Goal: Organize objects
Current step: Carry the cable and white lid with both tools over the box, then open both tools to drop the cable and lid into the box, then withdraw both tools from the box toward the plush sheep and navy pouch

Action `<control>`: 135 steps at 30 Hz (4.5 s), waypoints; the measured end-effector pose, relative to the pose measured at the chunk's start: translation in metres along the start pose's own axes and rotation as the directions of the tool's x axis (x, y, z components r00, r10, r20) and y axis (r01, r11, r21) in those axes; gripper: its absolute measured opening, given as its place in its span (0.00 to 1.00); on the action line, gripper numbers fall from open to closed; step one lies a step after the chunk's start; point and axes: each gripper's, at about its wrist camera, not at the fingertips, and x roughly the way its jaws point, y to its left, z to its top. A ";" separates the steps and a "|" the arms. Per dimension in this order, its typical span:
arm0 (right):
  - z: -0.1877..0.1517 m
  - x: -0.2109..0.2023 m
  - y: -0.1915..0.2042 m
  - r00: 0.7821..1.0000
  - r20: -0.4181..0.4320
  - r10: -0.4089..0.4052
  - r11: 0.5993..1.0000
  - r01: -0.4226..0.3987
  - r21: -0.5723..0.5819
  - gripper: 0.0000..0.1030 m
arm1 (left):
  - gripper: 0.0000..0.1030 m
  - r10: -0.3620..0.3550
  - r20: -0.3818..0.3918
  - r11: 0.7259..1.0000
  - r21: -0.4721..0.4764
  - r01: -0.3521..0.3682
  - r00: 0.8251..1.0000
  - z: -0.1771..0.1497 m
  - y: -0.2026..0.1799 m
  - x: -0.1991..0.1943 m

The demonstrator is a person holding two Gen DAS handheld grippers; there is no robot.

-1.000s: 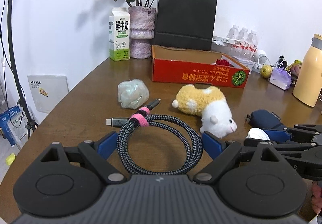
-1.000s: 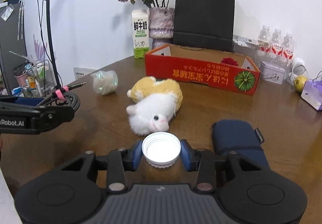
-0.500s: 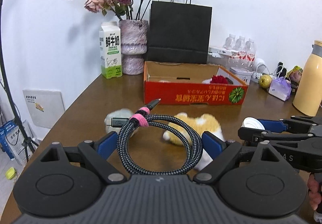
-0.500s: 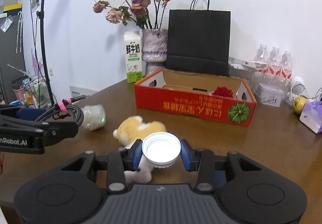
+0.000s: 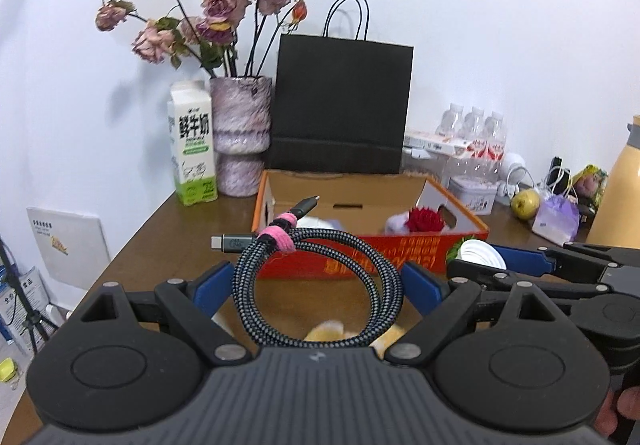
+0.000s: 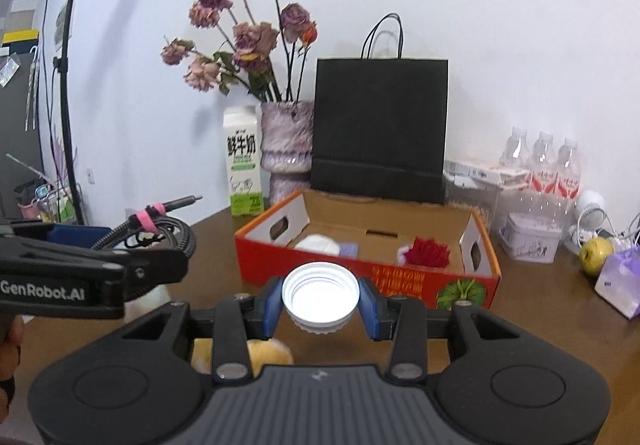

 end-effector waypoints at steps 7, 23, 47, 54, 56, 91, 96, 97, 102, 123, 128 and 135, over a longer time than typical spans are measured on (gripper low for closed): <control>0.025 0.019 -0.017 0.999 0.049 -0.022 1.000 0.022 -0.008 0.38 | 0.88 0.016 0.043 1.000 -0.012 -0.015 0.999 0.027 -0.011 0.027; 0.062 0.088 -0.059 0.997 0.061 -0.051 0.999 0.051 -0.006 0.38 | 0.88 0.059 0.080 0.997 -0.053 -0.054 0.995 0.071 -0.029 0.111; 0.054 0.184 -0.109 0.995 -0.060 -0.080 0.995 0.084 0.062 0.38 | 0.88 0.155 -0.041 0.983 -0.093 -0.159 0.987 0.076 -0.014 0.234; 0.042 0.200 -0.117 0.988 -0.094 -0.121 0.989 0.128 0.072 0.38 | 0.90 0.187 -0.031 0.981 -0.052 -0.189 0.982 0.068 -0.022 0.245; 0.040 0.202 -0.118 0.987 -0.103 -0.124 0.989 0.132 0.070 0.38 | 0.91 0.179 -0.043 0.982 -0.057 -0.182 0.983 0.068 -0.021 0.247; 0.051 0.179 -0.102 0.984 -0.079 -0.161 0.987 0.163 0.013 1.00 | 1.00 0.163 -0.032 0.983 -0.076 -0.165 0.986 0.073 -0.022 0.228; 0.056 0.168 -0.097 0.987 -0.064 -0.150 0.989 0.151 0.005 1.00 | 1.00 0.167 -0.017 0.983 -0.078 -0.167 0.986 0.073 -0.024 0.217; 0.056 0.165 -0.095 0.987 -0.060 -0.150 0.989 0.150 0.001 1.00 | 1.00 0.167 -0.014 0.983 -0.079 -0.167 0.986 0.073 -0.024 0.214; 0.057 0.150 -0.088 0.989 -0.042 -0.143 0.990 0.142 -0.018 1.00 | 1.00 0.162 0.006 0.984 -0.082 -0.161 0.987 0.073 -0.024 0.195; 0.040 0.070 -0.064 0.992 -0.014 -0.127 0.992 0.127 -0.030 1.00 | 1.00 0.146 0.033 0.985 -0.095 -0.143 0.989 0.050 -0.022 0.105; 0.034 0.046 -0.057 0.993 -0.006 -0.121 0.992 0.121 -0.028 1.00 | 1.00 0.144 0.040 0.985 -0.099 -0.139 0.989 0.044 -0.022 0.081; 0.025 0.014 -0.044 0.994 0.008 -0.112 0.993 0.112 -0.034 1.00 | 1.00 0.135 0.036 0.987 -0.089 -0.131 0.990 0.032 -0.025 0.051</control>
